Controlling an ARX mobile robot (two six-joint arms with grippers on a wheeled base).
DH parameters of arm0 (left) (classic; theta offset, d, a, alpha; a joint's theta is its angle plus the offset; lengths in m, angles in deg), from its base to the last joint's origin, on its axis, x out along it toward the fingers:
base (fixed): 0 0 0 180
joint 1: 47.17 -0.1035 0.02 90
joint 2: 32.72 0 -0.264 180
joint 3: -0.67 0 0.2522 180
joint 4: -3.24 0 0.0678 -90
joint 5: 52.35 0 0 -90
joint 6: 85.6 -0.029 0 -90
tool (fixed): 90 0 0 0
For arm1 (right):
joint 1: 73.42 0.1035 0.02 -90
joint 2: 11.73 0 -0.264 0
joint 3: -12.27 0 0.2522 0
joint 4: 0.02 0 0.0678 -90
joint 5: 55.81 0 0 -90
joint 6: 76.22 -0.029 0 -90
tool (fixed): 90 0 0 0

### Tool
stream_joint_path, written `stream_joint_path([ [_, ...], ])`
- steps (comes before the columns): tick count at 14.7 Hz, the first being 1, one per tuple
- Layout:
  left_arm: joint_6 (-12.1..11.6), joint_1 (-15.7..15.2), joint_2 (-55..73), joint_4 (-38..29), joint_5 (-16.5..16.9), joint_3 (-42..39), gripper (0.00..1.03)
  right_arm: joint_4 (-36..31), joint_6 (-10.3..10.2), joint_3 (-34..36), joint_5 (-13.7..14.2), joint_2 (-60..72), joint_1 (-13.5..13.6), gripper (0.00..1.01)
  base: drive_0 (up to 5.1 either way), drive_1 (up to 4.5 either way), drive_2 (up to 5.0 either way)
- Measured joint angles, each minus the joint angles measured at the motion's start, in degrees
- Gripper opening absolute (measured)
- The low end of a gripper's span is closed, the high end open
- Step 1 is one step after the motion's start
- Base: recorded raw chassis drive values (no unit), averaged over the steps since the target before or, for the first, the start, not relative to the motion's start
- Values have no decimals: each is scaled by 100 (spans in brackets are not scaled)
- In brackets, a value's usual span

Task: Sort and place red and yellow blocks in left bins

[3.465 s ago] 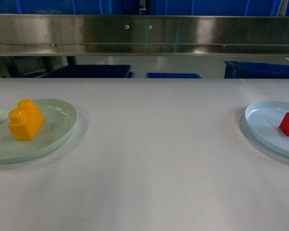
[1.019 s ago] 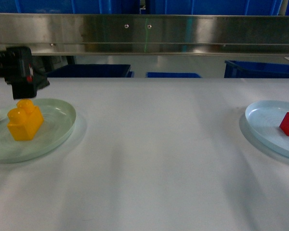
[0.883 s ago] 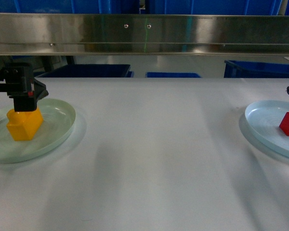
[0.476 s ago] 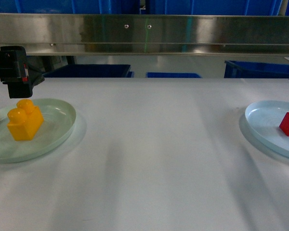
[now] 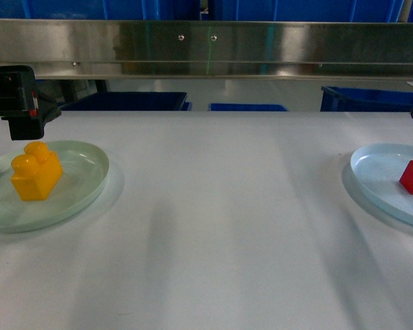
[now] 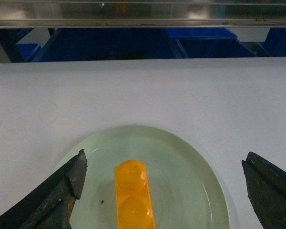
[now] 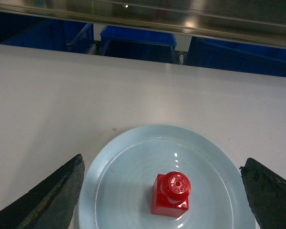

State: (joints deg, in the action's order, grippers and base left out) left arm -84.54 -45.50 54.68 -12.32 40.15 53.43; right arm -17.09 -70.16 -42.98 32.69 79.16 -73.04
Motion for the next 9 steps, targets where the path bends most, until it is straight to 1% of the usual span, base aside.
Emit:
stream_joint_path([
  [1, 0, 0, 2, 0, 2, 0, 98, 114, -9, 0, 9, -4, 37, 98, 0, 0, 0],
  [2, 57, 0, 2, 144, 7, 15, 98, 367, -28, -13, 52, -17, 133, 98, 0, 0, 0],
  [3, 175, 0, 229, 337, 31, 376, 98, 1049, 127, -704, 136, 284, 297, 98, 0, 0, 0],
  [4, 221, -39, 278, 741, 181, 741, 98, 1679, 127, -1357, 168, 702, 173, 98, 0, 0, 0],
  [5, 317, -76, 352, 999, 271, 957, 98, 1917, 92, -1628, 173, 946, 52, 98, 0, 0, 0],
  [6, 372, -111, 496, 1222, 293, 1204, 98, 2238, 31, -1943, 170, 1252, -105, 98, 0, 0, 0],
  [7, 400, -114, 629, 1351, 313, 1346, 98, 2455, -50, -2192, 170, 1495, -219, 98, 0, 0, 0],
  [9, 402, -101, 778, 1362, 304, 1386, 98, 2806, -114, -2625, 122, 1875, -396, 98, 0, 0, 0],
])
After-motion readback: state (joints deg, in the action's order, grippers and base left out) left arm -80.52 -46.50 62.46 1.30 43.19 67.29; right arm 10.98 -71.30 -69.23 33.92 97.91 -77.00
